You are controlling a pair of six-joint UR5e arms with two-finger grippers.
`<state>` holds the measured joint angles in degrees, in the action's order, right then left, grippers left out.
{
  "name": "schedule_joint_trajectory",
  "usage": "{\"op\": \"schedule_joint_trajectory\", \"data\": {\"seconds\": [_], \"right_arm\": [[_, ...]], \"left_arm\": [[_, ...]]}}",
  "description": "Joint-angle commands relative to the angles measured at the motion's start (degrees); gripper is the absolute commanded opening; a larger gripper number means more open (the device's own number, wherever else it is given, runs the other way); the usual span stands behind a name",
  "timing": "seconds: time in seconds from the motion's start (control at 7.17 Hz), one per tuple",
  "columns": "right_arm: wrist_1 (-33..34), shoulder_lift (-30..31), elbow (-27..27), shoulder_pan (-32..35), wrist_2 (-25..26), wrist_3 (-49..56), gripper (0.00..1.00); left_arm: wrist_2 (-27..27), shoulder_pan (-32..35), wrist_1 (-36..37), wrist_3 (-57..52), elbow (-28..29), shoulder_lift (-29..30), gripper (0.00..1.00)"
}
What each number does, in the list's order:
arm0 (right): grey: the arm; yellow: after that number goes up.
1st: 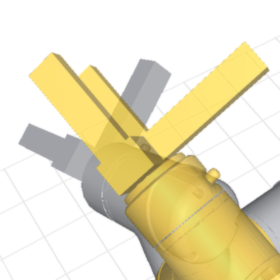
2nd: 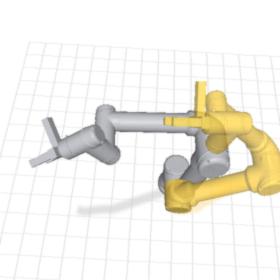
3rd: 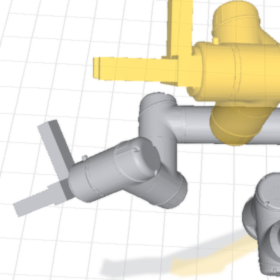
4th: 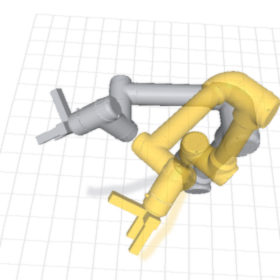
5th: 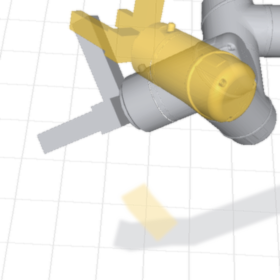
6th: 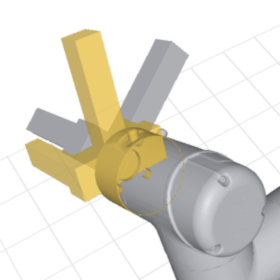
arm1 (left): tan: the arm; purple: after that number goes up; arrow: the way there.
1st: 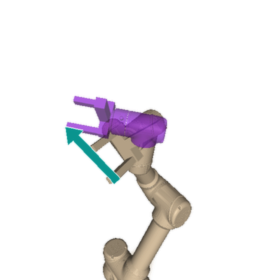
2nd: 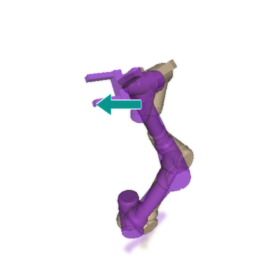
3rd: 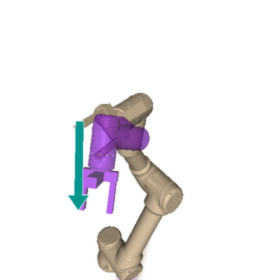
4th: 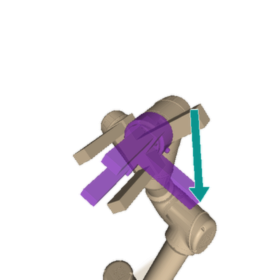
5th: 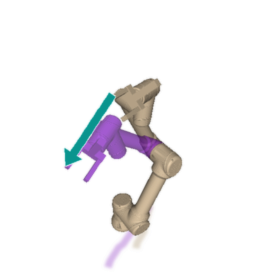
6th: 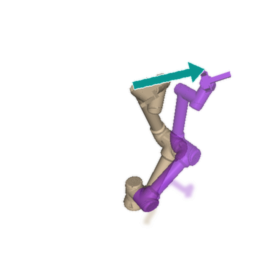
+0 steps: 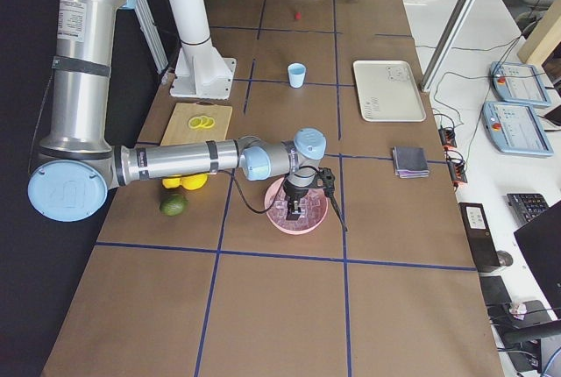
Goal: Mash ice and strawberries in cup
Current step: 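Lower the right gripper into the pink bowl and grasp an ice cube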
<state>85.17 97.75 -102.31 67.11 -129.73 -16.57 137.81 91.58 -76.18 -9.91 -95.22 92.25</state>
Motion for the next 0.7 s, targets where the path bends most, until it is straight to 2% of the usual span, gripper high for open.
{"op": "schedule_joint_trajectory", "data": {"seconds": [0.0, 0.56], "right_arm": [[0.00, -0.02, 0.53, -0.05, 0.53, 0.05, 0.72], [-0.09, -0.10, 1.15, -1.45, 1.23, -0.04, 0.69]], "left_arm": [[0.00, 0.00, 0.07, 0.07, -0.32, 0.03, 1.00], [0.00, 0.00, 0.07, 0.07, -0.58, -0.05, 1.00]]}}
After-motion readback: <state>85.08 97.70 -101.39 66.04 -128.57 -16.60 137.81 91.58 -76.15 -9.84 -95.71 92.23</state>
